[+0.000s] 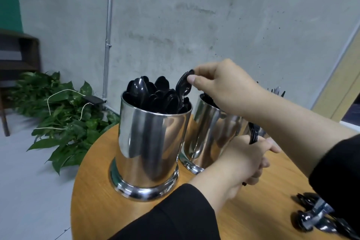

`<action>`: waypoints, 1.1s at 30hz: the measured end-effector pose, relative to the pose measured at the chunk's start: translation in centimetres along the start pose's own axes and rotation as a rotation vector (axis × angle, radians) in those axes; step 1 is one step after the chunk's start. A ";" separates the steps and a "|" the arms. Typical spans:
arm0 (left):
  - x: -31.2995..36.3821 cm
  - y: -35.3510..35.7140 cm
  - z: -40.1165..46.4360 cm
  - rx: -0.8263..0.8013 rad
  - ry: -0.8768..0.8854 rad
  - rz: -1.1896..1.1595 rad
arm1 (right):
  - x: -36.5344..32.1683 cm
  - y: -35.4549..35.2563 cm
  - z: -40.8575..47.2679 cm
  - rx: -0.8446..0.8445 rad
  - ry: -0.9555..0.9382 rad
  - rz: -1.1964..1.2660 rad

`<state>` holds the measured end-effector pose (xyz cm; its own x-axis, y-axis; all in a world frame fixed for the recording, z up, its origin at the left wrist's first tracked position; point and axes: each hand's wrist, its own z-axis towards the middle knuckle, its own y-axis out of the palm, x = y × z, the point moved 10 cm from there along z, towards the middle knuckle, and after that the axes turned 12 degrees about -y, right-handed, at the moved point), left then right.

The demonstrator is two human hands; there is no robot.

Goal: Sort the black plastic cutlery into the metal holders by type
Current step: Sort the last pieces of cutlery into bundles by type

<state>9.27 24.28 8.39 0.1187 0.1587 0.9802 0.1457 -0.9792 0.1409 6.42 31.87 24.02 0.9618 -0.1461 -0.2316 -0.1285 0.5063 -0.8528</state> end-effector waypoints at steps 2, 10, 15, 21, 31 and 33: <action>-0.1 0.0 0.1 -0.016 -0.007 -0.019 | 0.0 0.5 -1.1 -0.129 -0.006 -0.066; 0.3 0.9 0.0 -0.126 0.011 -0.127 | 6.4 -10.3 -8.7 0.408 0.097 -0.102; 0.3 1.5 -0.3 -0.174 -0.006 -0.100 | 10.1 -6.3 -12.4 0.032 0.256 0.107; 0.6 1.4 -0.4 -0.179 -0.008 -0.107 | 8.7 -5.4 -12.1 0.032 0.180 0.277; 1.9 0.0 -0.7 -0.032 0.116 -0.006 | 8.0 -17.4 -10.3 0.684 0.077 -0.024; 1.1 0.3 -0.4 -0.026 0.083 0.059 | 8.2 -16.8 -9.5 0.667 0.086 -0.082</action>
<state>9.05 24.15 9.51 0.0447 0.0912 0.9948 0.1153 -0.9896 0.0855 14.21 14.06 32.03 0.9358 -0.2596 -0.2386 0.1473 0.9027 -0.4042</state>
